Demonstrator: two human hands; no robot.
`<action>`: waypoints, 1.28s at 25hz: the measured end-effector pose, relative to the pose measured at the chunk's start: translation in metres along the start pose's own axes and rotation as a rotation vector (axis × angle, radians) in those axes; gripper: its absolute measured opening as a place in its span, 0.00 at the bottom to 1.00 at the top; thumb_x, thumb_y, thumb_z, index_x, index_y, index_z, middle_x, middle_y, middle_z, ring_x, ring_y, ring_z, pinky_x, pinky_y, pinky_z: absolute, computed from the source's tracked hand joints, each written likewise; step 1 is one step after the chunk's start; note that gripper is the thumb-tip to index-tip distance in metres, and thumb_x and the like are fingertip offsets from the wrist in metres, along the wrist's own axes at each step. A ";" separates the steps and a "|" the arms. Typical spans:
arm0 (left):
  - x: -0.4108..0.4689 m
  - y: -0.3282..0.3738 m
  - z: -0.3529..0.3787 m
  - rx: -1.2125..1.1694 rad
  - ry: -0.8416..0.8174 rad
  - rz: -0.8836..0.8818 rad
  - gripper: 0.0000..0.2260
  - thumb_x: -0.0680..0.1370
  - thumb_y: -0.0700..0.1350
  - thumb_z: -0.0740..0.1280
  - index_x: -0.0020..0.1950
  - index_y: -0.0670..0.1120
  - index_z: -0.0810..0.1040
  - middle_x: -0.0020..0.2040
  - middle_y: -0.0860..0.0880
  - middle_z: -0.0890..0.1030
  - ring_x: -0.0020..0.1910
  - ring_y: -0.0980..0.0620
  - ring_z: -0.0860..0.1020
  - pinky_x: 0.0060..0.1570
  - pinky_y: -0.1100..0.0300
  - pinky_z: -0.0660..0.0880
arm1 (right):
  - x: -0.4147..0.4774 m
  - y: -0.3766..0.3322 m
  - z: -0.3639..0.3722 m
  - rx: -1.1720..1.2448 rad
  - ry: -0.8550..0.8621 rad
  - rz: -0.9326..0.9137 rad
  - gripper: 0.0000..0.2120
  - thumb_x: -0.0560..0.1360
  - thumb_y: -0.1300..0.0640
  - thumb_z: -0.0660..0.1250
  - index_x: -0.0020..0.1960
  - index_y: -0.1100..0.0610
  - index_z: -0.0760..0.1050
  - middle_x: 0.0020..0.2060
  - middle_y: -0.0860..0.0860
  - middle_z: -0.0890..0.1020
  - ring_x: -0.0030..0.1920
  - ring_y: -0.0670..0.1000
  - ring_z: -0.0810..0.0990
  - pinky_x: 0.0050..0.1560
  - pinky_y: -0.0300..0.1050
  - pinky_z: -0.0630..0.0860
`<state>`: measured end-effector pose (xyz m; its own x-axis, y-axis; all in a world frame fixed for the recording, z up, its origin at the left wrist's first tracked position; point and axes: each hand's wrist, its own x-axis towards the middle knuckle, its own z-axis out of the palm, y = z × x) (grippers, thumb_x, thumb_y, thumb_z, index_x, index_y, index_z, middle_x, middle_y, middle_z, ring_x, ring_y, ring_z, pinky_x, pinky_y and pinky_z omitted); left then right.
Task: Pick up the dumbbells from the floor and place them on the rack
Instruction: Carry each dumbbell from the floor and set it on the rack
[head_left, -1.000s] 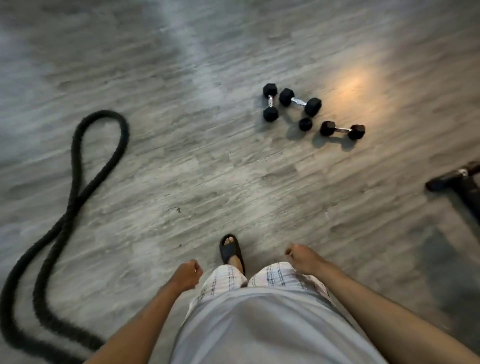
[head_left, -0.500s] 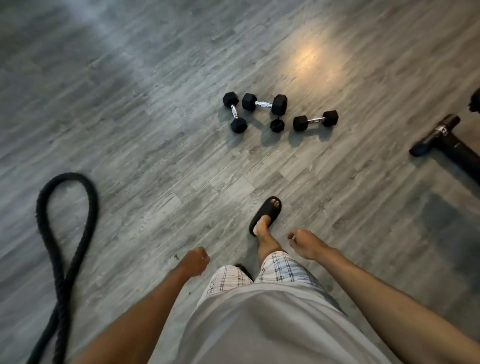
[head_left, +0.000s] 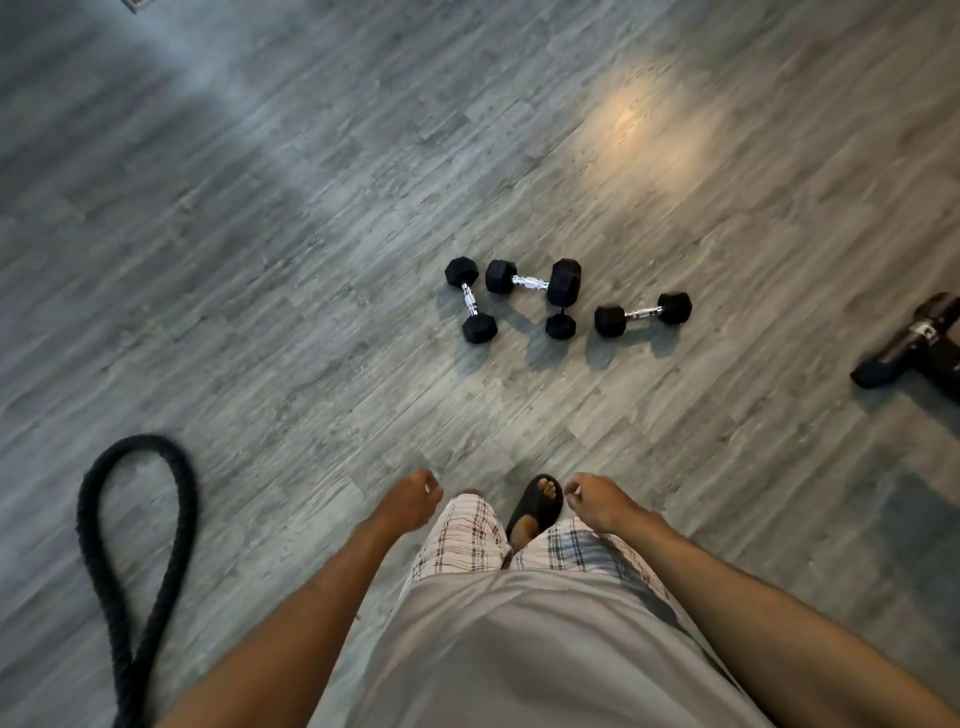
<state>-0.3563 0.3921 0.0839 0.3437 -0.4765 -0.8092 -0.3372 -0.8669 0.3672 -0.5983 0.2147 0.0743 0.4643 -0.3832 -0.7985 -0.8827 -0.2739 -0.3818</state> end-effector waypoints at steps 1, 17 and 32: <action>0.013 0.014 -0.011 -0.019 -0.001 0.005 0.05 0.80 0.45 0.63 0.49 0.44 0.75 0.42 0.42 0.83 0.38 0.44 0.82 0.45 0.51 0.79 | 0.012 -0.005 -0.013 0.019 0.001 0.004 0.11 0.80 0.59 0.60 0.56 0.60 0.79 0.56 0.58 0.83 0.57 0.58 0.80 0.54 0.46 0.74; 0.233 0.101 -0.218 -0.031 -0.166 -0.095 0.04 0.81 0.43 0.62 0.51 0.42 0.73 0.37 0.45 0.79 0.31 0.52 0.77 0.28 0.63 0.72 | 0.219 -0.142 -0.182 0.011 -0.039 0.084 0.08 0.78 0.60 0.62 0.51 0.60 0.78 0.49 0.58 0.83 0.51 0.59 0.81 0.49 0.49 0.77; 0.538 0.087 -0.175 -0.133 -0.139 -0.115 0.08 0.81 0.46 0.62 0.54 0.43 0.76 0.46 0.41 0.83 0.43 0.45 0.82 0.47 0.51 0.80 | 0.539 -0.154 -0.167 0.098 -0.091 0.053 0.10 0.79 0.57 0.60 0.56 0.55 0.77 0.51 0.56 0.83 0.55 0.56 0.80 0.53 0.46 0.76</action>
<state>-0.0471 0.0352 -0.2391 0.2462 -0.3564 -0.9013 -0.1810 -0.9305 0.3185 -0.1997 -0.0970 -0.2200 0.4122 -0.3123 -0.8559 -0.9108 -0.1661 -0.3780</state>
